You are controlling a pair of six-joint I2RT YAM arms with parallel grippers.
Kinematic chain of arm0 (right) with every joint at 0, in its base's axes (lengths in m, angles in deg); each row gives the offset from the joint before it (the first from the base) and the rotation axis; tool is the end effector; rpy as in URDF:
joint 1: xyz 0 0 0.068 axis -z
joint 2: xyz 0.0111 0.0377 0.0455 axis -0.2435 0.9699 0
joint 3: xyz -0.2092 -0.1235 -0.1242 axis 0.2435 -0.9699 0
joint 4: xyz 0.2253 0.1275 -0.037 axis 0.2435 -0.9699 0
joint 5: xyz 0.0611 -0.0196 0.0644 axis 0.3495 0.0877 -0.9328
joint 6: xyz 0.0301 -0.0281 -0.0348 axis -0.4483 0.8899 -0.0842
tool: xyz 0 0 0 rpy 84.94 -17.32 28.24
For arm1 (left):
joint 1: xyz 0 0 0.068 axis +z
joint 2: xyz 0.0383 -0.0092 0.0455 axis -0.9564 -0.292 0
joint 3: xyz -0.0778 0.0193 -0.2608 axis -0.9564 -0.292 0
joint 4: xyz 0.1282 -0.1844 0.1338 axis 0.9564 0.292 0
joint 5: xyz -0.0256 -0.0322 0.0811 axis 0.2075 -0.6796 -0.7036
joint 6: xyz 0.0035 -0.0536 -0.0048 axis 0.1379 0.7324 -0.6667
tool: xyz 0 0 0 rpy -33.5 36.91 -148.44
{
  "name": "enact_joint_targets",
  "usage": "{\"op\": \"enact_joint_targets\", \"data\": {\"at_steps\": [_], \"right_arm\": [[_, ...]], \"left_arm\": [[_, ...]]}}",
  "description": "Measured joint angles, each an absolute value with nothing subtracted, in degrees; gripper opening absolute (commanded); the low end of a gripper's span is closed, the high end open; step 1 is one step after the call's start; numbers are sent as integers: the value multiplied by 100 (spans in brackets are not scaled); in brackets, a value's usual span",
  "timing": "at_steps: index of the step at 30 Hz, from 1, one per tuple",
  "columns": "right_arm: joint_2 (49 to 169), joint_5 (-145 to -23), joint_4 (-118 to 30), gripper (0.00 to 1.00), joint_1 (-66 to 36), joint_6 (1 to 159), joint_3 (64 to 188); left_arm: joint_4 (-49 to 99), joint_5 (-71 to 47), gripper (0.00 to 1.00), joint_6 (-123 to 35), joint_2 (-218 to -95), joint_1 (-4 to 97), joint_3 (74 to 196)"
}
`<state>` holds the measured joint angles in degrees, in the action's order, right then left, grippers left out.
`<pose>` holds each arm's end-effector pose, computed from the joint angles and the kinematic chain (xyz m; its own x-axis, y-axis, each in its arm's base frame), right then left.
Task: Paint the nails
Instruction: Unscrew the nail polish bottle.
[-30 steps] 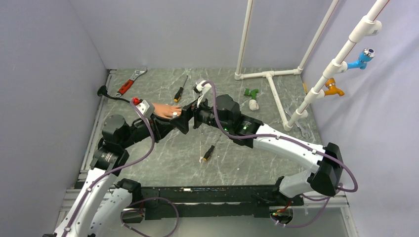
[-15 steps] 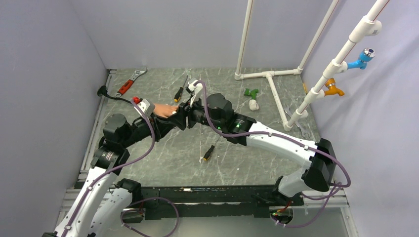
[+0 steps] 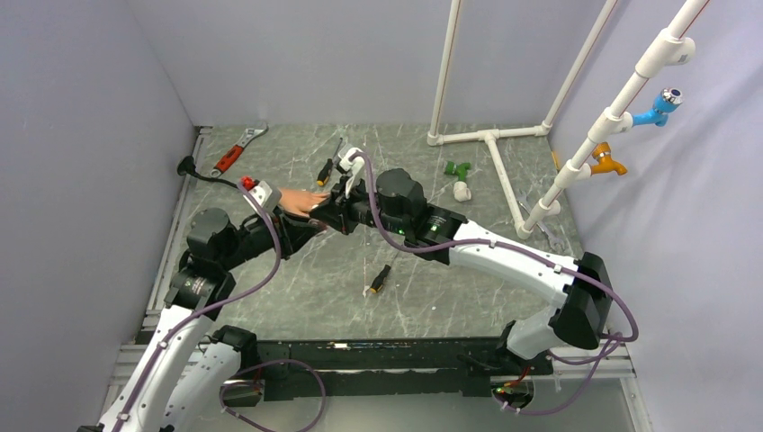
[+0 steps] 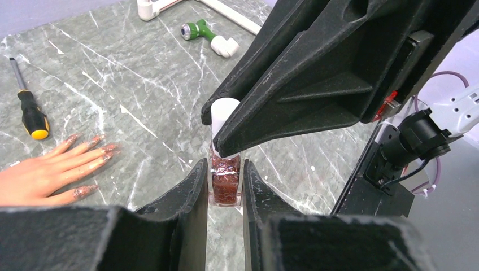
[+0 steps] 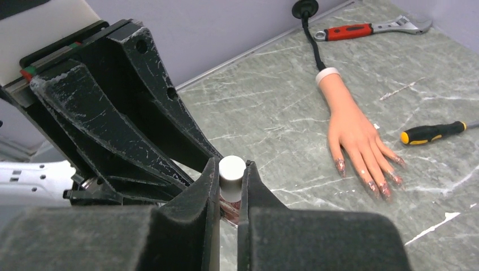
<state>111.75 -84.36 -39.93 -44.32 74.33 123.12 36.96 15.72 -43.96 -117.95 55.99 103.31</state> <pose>0.1799 0.3017 0.3746 -0.2637 -0.0207 -0.9644 -0.8788 0.4173 0.2314 0.1390 -0.0644 0.3362 -0.2629 -0.0897 -0.9607 0.7576 0.5973 -0.2631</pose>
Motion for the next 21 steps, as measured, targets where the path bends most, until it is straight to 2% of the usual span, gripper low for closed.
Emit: {"op": "enact_joint_targets", "data": {"at_steps": [6,21], "right_arm": [[11003,-9000,-3870,0,-4380,7747,12069],[10522,-11505,-3728,0,-4019,8467,11680]], "left_arm": [[3877,1926,0,-4446,-11712,5601,10331],[3713,3777,0,-4531,-11756,5618,10326]]}}
